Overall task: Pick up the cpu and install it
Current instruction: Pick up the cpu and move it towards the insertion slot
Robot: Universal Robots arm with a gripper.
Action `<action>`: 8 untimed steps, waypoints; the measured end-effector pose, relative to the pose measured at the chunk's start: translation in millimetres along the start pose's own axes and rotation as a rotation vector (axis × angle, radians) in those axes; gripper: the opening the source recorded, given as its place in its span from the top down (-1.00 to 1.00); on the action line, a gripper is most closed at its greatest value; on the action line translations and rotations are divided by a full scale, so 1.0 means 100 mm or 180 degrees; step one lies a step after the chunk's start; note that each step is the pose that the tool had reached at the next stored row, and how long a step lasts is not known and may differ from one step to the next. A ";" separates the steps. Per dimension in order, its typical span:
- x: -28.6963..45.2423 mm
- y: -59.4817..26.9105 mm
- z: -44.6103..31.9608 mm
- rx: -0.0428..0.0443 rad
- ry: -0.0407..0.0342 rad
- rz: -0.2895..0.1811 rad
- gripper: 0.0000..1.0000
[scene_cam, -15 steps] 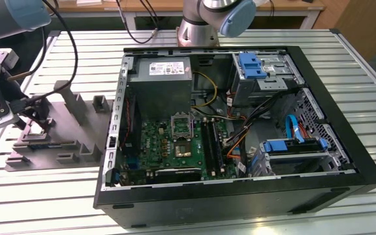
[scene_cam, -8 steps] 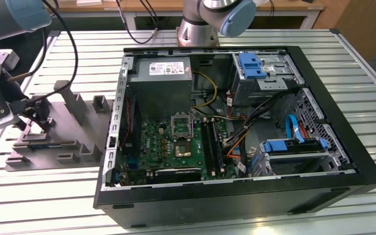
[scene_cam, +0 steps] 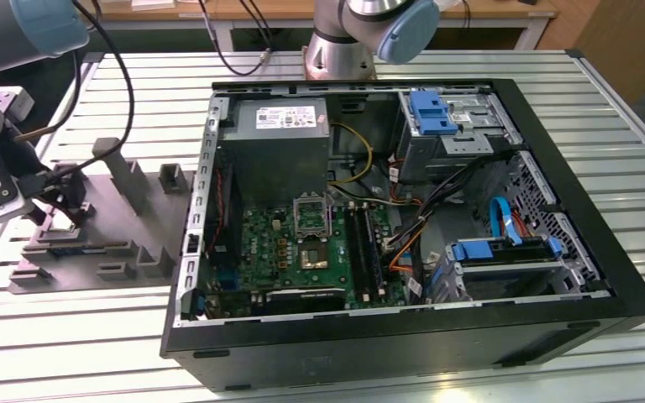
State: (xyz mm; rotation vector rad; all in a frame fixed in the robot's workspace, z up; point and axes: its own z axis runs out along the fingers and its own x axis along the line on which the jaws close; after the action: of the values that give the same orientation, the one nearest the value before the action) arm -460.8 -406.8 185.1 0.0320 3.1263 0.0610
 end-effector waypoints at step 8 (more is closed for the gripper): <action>0.000 -0.005 0.024 0.0000 0.0001 0.0003 -0.18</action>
State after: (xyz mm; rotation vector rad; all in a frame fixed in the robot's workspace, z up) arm -460.8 -407.2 182.7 0.0332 3.1265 0.0608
